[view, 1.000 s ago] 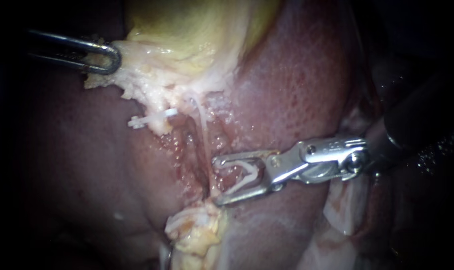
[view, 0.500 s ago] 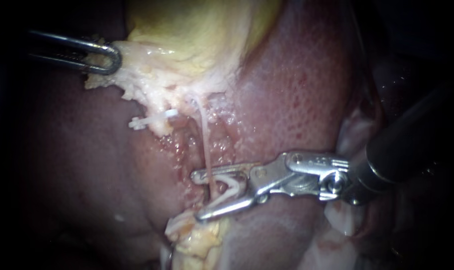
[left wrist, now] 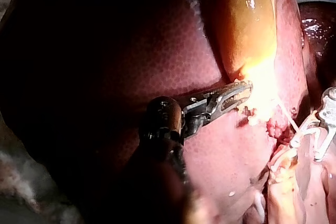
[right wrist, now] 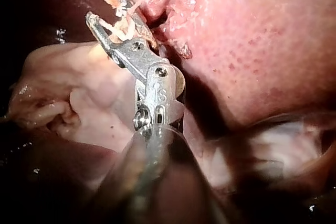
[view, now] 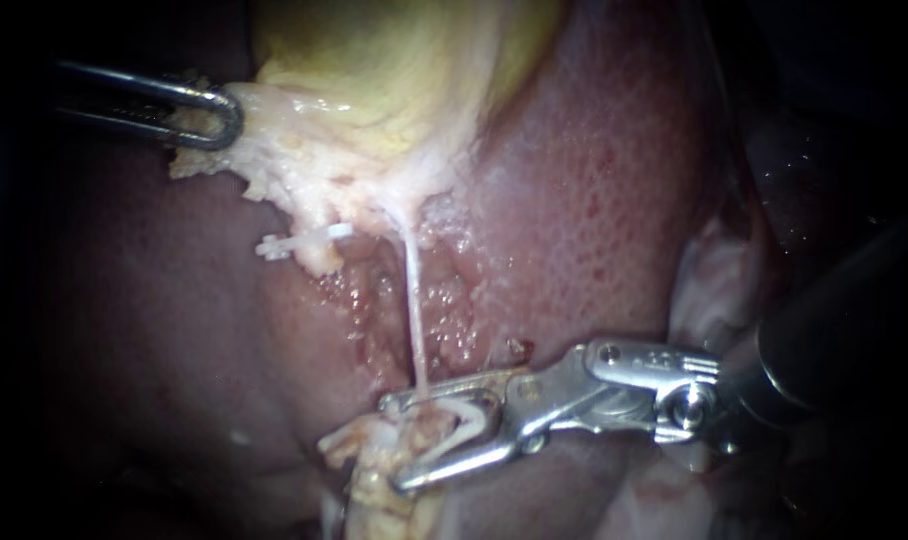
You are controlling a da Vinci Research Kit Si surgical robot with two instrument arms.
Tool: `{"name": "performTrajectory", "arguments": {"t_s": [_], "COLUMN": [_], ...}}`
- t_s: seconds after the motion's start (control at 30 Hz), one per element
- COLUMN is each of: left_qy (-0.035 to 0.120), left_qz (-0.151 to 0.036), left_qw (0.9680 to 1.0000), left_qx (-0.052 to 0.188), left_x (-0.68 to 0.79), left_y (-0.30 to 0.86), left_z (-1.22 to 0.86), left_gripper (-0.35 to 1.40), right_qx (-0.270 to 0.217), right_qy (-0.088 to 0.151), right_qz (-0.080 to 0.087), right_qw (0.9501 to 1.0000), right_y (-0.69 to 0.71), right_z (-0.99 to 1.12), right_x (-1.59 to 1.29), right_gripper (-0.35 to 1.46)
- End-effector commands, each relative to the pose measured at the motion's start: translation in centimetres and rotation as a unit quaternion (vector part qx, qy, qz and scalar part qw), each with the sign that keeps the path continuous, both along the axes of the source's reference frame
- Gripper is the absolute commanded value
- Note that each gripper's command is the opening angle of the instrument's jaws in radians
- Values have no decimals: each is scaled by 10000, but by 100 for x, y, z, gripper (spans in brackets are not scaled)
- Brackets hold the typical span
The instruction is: Clipping first clip right tube
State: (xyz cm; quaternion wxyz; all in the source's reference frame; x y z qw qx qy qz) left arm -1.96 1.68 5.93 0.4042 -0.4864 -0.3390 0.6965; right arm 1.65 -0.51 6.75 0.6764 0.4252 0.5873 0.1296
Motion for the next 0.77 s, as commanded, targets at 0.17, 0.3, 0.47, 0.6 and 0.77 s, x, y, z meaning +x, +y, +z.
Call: {"name": "performTrajectory", "arguments": {"t_s": [0.17, 0.3, 0.47, 0.6, 0.77], "left_qy": [-2, -2, -3, -3, -4], "left_qz": [2, 2, 3, 4, 4], "left_qw": [10000, 10000, 10000, 10000, 10000], "left_qx": [0, 0, 0, 0, 0], "left_x": [0, 0, 0, 0, 1], "left_y": [0, 0, 0, 1, 1], "left_z": [0, 0, 0, 1, 1], "left_gripper": [-35, -35, -35, -35, -35], "right_qx": [38, 93, 179, 178, 204], "right_qy": [-23, -43, -64, -64, -76], "right_qz": [0, -7, -3, -3, -4], "right_qw": [10000, 9999, 9998, 9998, 9998], "right_y": [0, 0, 1, 0, 0], "right_z": [0, 0, 1, 1, 1], "right_x": [-4, -6, -7, -7, -7], "right_gripper": [-10, -35, -35, -35, -35]}}
